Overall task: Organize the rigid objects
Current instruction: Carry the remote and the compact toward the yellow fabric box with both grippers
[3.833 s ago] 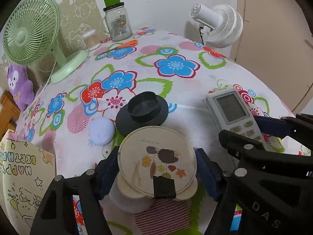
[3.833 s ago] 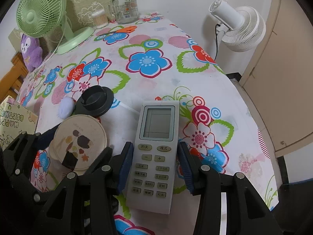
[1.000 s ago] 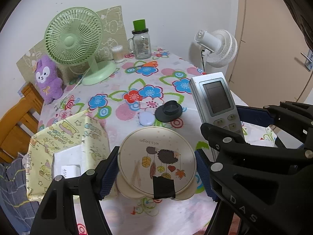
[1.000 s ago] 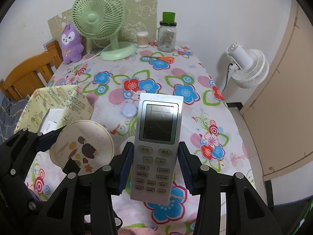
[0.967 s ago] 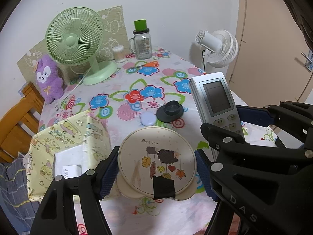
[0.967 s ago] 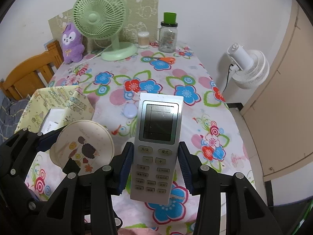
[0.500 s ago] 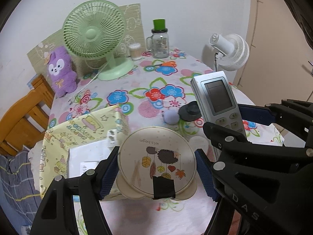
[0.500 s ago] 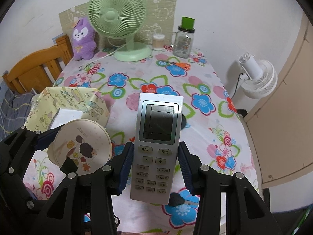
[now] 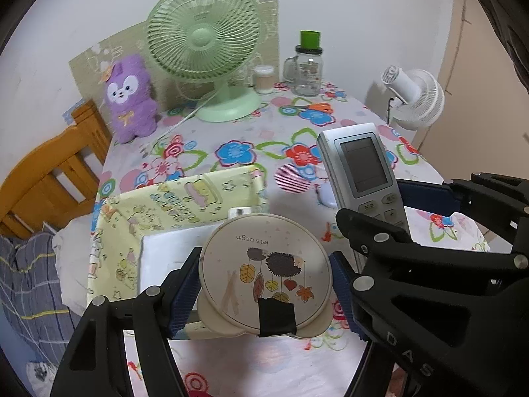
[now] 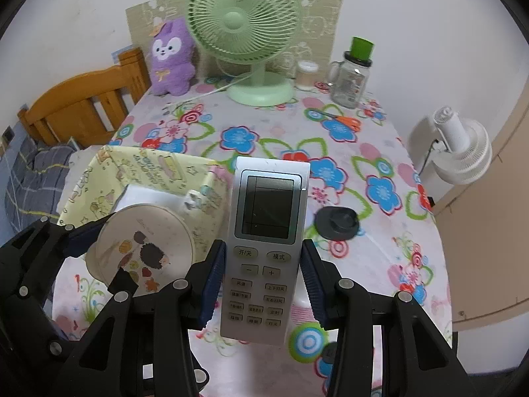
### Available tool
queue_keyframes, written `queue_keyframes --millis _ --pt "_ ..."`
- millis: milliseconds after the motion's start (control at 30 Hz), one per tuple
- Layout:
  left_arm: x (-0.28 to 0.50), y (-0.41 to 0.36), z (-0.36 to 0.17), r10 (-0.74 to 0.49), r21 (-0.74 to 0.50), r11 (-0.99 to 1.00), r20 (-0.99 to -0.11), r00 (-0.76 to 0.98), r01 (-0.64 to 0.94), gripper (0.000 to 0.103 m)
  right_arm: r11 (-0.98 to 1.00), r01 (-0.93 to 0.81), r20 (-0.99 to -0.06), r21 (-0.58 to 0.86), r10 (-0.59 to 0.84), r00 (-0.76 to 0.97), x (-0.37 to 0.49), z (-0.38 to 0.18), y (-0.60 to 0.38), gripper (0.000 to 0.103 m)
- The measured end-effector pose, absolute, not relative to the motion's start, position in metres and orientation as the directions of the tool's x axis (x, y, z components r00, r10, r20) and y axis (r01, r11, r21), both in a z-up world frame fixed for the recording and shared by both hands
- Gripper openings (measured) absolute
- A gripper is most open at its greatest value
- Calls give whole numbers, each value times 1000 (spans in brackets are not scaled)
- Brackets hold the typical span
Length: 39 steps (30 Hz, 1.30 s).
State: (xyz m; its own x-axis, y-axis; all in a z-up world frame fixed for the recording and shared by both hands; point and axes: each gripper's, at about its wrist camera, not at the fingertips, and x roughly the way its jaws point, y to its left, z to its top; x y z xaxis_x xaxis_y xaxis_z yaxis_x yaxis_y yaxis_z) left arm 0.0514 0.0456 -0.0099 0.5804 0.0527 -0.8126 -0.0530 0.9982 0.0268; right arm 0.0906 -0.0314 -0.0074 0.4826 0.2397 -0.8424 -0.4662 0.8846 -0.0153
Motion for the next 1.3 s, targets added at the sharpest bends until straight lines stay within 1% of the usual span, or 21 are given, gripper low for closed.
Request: queue_keyframes --millis 267,967,1300 --pt "50 70 -12 72 21 995 -813 577 -95 76 864 -503 -845 -17 257 470 91 -8 -3 48" --pt "57 118 -24 98 26 990 -831 547 -137 76 839 -544 -874 1 265 408 107 -21 50 48" --pt "62 146 -43 105 25 986 -856 506 -162 76 823 -567 -895 22 268 355 114 -41 80 48"
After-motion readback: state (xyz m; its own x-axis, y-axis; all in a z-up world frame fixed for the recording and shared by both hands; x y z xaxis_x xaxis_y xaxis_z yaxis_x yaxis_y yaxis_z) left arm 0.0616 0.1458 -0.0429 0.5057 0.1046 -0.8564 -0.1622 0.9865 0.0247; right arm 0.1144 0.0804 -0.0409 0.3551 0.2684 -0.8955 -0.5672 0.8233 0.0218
